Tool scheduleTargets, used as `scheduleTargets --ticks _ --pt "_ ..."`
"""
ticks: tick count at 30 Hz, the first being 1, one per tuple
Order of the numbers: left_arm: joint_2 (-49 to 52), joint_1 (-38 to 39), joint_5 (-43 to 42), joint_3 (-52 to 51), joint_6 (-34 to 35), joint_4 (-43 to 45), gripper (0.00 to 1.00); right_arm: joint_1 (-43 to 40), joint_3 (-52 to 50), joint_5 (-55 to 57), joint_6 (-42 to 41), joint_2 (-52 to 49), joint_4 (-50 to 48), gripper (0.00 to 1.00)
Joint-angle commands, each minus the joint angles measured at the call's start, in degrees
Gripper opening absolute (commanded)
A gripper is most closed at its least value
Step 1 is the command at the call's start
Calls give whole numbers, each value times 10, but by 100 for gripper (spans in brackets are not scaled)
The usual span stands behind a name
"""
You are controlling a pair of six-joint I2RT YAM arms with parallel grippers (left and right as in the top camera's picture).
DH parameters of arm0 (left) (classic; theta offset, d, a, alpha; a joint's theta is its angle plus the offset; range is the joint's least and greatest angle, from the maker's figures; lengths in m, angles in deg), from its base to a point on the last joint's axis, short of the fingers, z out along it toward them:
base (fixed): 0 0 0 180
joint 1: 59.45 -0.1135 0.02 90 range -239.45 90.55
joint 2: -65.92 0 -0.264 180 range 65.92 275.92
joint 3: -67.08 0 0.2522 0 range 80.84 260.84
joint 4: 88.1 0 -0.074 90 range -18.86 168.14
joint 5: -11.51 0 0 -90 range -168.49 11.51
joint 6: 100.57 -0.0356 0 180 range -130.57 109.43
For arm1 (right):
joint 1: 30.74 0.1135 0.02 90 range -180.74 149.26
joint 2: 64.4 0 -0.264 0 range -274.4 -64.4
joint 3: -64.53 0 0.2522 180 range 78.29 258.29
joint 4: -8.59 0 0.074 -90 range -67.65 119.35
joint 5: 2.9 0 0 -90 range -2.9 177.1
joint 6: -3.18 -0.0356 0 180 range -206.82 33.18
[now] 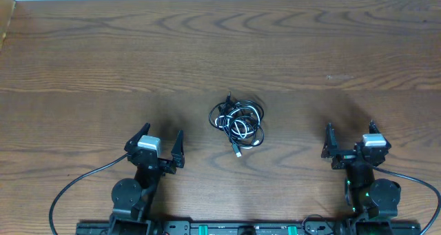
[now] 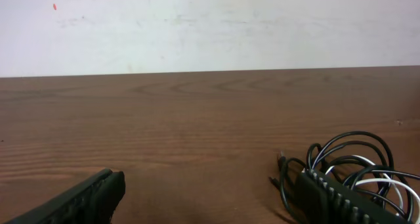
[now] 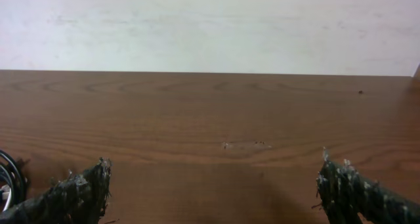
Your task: Untangle cables
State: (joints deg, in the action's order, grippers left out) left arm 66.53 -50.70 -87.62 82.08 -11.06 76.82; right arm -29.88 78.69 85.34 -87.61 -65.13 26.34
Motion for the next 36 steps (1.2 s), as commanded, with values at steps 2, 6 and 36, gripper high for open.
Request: scheduleTargets --ticks 2,6,36 --pt "-3 2 -16 -9 -8 -20 87 -8 -1 -7 -4 2 2 99" --pt "-3 2 -16 -9 -8 -20 87 -8 -1 -7 -4 2 2 99" --pt "122 2 -16 73 -7 -37 87 -8 -1 -7 -4 2 2 99"
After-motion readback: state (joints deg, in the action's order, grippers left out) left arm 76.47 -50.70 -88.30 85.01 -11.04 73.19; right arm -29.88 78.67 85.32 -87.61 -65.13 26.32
